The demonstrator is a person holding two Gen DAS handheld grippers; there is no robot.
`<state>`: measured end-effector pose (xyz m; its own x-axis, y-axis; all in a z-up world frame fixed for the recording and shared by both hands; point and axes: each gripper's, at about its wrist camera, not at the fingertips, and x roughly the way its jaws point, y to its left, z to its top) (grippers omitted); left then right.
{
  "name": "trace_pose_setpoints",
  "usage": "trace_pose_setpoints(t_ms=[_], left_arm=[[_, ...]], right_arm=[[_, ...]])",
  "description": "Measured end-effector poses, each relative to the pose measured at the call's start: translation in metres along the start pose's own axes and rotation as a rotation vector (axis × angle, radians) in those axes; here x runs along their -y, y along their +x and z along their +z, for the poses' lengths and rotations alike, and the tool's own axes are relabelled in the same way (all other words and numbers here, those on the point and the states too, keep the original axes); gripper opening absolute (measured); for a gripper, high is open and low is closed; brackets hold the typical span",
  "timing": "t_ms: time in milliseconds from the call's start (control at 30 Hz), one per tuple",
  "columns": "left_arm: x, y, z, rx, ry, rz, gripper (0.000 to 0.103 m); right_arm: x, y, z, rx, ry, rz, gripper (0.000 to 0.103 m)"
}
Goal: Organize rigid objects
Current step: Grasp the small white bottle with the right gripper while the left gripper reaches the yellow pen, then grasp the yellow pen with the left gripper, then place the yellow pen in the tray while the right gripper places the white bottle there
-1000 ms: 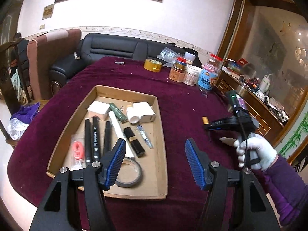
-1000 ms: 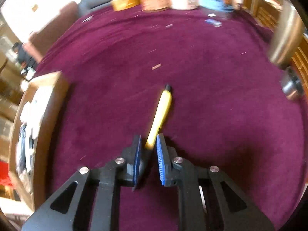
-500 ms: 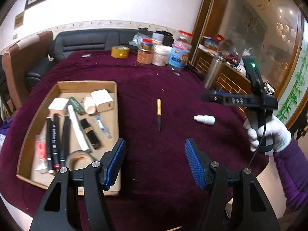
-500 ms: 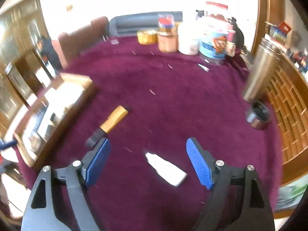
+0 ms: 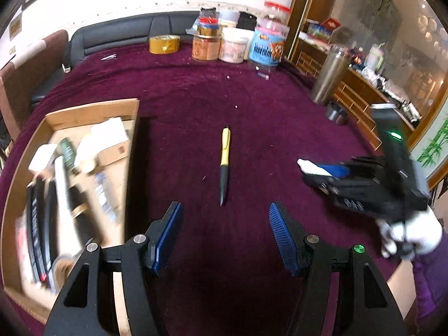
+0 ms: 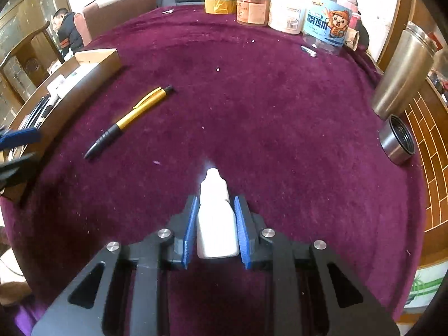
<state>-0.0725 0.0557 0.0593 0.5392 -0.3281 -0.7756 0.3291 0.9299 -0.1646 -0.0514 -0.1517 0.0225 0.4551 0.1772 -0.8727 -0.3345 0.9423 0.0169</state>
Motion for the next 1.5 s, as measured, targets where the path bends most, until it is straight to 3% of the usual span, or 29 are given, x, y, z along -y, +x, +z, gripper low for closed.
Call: trace_pose_setpoints(t_ms=[133,300,367,433,467,600,867,967,1033,1167,1367,1500], left_arm=[[0.017,0.044,0.024,-0.015,0.052,0.065,0.058],[0.035,0.097,0.032,-0.095,0.116,0.142,0.059],[0.042,0.099,0.033,-0.060,0.142,0.150,0.056],[0.043,0.098,0.033,-0.068,0.131,0.118,0.037],[0.045,0.096,0.032,-0.068,0.148,0.117,0.006],[0.039,0.079,0.026,-0.066,0.110,0.051,0.006],[-0.006,-0.005,0.004,0.055,-0.042,-0.129,0.006],[-0.035,-0.038,-0.006,0.105,-0.102,-0.159,0.006],[-0.062,-0.065,-0.015,0.156,-0.141,-0.131,0.006],[-0.123,-0.087,-0.027,0.194,-0.234,-0.005,0.006],[-0.202,-0.082,-0.042,0.146,-0.397,0.116,0.006],[-0.226,-0.064,-0.038,0.111,-0.443,0.106,0.006]], right_arm=[[0.007,-0.004,-0.006,0.011,0.018,0.007,0.024],[0.020,-0.008,-0.011,0.014,0.047,0.027,0.024],[0.024,-0.009,-0.011,0.016,0.065,0.044,0.024],[0.027,-0.009,-0.012,0.020,0.084,0.058,0.024],[0.028,-0.009,-0.012,0.023,0.091,0.060,0.024],[0.029,-0.010,-0.012,0.034,0.142,0.070,0.024],[0.017,-0.033,-0.013,0.079,0.200,0.140,0.023],[0.002,-0.045,-0.005,0.099,0.189,0.174,0.024],[-0.014,-0.049,0.003,0.108,0.174,0.207,0.024],[-0.048,-0.047,0.024,0.106,0.145,0.289,0.024],[-0.108,-0.032,0.059,0.091,0.089,0.375,0.024],[-0.151,-0.020,0.076,0.059,0.039,0.416,0.024]])
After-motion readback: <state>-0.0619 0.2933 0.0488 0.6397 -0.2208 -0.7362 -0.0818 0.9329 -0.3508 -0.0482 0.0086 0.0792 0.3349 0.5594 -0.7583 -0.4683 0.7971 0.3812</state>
